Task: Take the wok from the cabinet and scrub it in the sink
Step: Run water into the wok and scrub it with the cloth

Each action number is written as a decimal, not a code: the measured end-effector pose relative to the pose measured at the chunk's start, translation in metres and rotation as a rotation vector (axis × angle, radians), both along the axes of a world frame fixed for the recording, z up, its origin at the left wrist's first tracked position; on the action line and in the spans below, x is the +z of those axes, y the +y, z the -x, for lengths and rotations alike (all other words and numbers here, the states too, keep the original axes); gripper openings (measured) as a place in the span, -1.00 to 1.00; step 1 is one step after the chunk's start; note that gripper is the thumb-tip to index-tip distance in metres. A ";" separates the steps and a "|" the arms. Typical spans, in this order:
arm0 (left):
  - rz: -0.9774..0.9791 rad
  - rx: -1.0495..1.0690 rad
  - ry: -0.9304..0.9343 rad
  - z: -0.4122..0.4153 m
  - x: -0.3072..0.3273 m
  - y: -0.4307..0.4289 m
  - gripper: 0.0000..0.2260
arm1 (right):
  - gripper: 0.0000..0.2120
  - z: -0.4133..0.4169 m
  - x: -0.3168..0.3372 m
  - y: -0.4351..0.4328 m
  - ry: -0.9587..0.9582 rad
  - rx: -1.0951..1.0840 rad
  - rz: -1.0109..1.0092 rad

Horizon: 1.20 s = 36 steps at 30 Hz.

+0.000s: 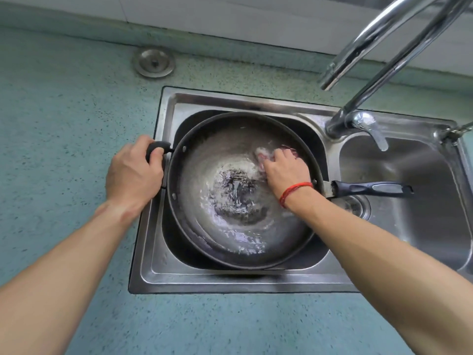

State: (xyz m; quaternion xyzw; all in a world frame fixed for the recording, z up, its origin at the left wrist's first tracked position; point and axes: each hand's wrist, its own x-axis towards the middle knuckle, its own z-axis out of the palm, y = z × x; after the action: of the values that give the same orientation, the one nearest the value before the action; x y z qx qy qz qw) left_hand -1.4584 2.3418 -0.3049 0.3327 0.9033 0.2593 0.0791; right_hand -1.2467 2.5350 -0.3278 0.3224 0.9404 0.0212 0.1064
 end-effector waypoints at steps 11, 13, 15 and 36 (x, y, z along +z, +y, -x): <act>0.028 0.042 0.016 -0.003 0.003 0.002 -0.79 | -0.84 -0.030 0.042 -0.070 -0.288 0.012 0.558; 0.029 0.037 0.021 -0.002 0.001 0.002 -0.78 | -0.89 -0.019 0.044 -0.083 -0.240 0.022 0.688; 0.032 0.033 0.023 -0.001 -0.001 0.002 -0.78 | -0.82 -0.006 0.038 -0.093 -0.138 0.037 0.756; -0.001 0.000 0.017 0.004 -0.007 -0.001 -0.82 | -0.71 0.022 -0.010 0.013 0.071 0.036 -0.037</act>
State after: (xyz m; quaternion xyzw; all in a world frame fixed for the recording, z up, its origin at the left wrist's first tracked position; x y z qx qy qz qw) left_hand -1.4620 2.3408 -0.3115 0.3347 0.9038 0.2568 0.0714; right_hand -1.2684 2.5481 -0.3376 0.3078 0.9487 0.0290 0.0665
